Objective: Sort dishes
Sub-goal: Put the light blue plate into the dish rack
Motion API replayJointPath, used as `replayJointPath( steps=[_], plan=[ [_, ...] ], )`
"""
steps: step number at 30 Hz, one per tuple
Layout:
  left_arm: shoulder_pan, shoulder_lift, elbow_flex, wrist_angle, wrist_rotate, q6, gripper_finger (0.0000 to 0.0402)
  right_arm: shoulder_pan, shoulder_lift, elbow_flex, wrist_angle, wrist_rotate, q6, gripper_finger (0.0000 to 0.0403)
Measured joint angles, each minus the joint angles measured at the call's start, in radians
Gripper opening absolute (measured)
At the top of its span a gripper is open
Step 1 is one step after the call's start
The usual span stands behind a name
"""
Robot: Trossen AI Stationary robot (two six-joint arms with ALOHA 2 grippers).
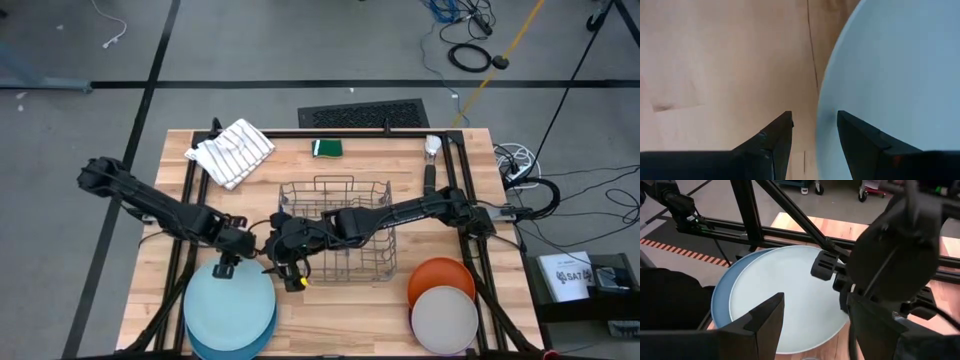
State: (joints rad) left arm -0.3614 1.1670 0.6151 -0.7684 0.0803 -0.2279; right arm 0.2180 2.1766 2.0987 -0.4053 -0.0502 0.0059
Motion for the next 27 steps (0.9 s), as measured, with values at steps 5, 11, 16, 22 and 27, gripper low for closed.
replayJointPath(
  steps=[5, 11, 16, 22, 27],
  plan=[
    [0.000, 0.059, 0.000, 0.001, 0.000, 0.005, 0.0157, 0.000, 0.000, 0.000, 0.000, 0.000, 0.000, 0.0212],
    [0.000, 0.090, 0.000, -0.002, -0.006, 0.005, 0.0157, 0.000, 0.000, 0.000, -0.001, 0.001, 0.000, 0.0212],
    [0.001, 0.090, 0.000, -0.006, -0.034, 0.000, 0.0157, -0.001, -0.001, 0.000, -0.001, 0.003, 0.000, 0.0212],
    [0.001, 0.090, 0.000, -0.012, -0.069, -0.003, 0.0127, -0.002, -0.001, 0.000, 0.005, 0.003, 0.000, 0.0212],
    [0.001, 0.090, 0.000, -0.017, -0.090, -0.019, 0.0065, -0.003, -0.001, 0.000, 0.005, 0.003, 0.000, 0.0212]
  ],
)
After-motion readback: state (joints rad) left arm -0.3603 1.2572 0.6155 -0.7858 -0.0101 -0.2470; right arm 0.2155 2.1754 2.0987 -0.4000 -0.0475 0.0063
